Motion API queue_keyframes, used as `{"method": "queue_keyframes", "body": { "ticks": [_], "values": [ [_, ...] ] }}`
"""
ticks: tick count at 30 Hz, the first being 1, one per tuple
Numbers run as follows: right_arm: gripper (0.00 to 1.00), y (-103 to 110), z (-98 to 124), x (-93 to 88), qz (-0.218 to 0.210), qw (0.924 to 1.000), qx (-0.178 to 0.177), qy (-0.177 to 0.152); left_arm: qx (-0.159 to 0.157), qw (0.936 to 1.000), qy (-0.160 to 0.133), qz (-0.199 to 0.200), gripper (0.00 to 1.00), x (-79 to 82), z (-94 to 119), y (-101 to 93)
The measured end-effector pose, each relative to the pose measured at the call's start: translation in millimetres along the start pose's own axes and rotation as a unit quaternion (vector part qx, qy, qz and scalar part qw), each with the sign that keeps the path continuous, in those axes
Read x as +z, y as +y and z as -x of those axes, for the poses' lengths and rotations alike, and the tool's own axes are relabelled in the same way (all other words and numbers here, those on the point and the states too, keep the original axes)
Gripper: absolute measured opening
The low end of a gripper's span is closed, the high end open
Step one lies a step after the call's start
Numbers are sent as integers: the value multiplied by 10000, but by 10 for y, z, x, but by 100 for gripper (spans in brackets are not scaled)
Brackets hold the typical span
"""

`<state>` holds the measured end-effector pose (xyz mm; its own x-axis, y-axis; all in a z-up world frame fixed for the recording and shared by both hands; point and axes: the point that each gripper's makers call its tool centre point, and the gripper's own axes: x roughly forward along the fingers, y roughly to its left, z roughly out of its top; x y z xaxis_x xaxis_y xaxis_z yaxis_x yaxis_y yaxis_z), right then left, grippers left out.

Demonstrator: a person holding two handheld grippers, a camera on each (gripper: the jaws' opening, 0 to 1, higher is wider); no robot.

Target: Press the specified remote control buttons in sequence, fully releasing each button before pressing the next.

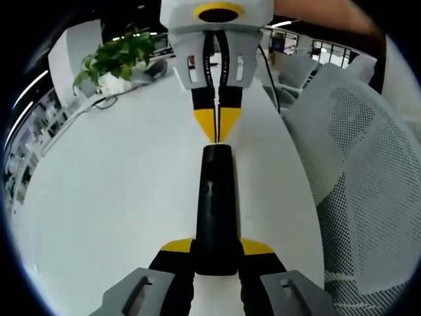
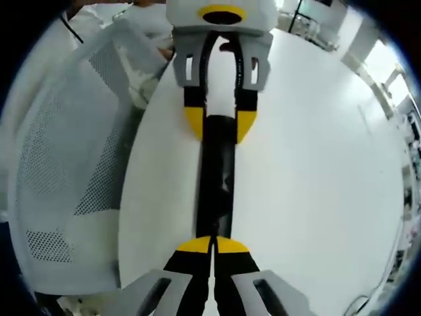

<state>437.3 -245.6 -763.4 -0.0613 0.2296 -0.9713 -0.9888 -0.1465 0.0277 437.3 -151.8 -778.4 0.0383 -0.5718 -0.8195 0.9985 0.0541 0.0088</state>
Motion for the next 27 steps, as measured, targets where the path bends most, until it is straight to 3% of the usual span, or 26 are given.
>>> {"method": "queue_keyframes", "body": {
  "ticks": [27],
  "values": [
    [0,-21,-50,105,77,9999,65,-54,-14,10000,-17,-8,25,-4,1,0]
  ]
}}
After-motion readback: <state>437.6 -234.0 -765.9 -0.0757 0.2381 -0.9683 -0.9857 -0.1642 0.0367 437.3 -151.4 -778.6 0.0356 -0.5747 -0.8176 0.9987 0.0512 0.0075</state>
